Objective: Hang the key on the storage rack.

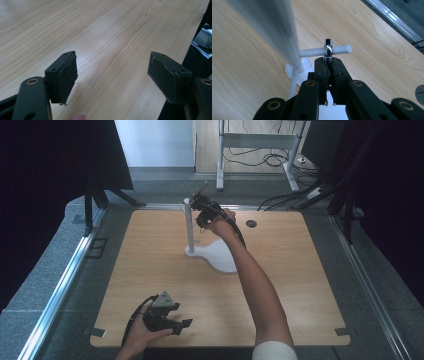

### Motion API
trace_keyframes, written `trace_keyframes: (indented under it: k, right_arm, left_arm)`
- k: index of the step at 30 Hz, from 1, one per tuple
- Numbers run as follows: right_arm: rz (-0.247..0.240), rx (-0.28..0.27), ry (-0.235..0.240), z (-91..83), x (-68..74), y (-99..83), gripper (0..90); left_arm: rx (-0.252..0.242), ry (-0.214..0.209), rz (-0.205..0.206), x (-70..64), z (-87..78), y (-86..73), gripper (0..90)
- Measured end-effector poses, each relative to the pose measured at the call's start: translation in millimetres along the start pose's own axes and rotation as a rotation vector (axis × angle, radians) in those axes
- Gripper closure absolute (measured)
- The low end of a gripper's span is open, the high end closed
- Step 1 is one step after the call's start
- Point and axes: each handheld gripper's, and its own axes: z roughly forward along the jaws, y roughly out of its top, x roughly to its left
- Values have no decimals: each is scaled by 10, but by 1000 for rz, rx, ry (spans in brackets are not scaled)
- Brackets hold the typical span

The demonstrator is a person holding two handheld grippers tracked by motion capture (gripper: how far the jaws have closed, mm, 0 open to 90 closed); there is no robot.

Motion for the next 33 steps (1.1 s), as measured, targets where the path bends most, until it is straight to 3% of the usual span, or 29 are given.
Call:
trace_keyframes:
  k: [11, 18, 23, 32, 33]
  right_arm:
    - [-28, -29, 36, -81, 73, -71, 752]
    - [-24, -60, 66, -214, 115, -216, 672]
    - [-29, -84, 75, -275, 120, -362, 624]
    - [-34, -157, 116, -433, 114, -918, 564]
    - [-34, -157, 116, -433, 114, -918, 564]
  left_arm:
    - [9, -1, 6, -19, 28, 0, 241]
    - [12, 3, 6, -38, 45, 0, 241]
    - [16, 8, 7, -40, 52, -1, 241]
    - [23, 32, 7, -6, 35, -5, 241]
    - [23, 32, 7, -6, 35, -5, 241]
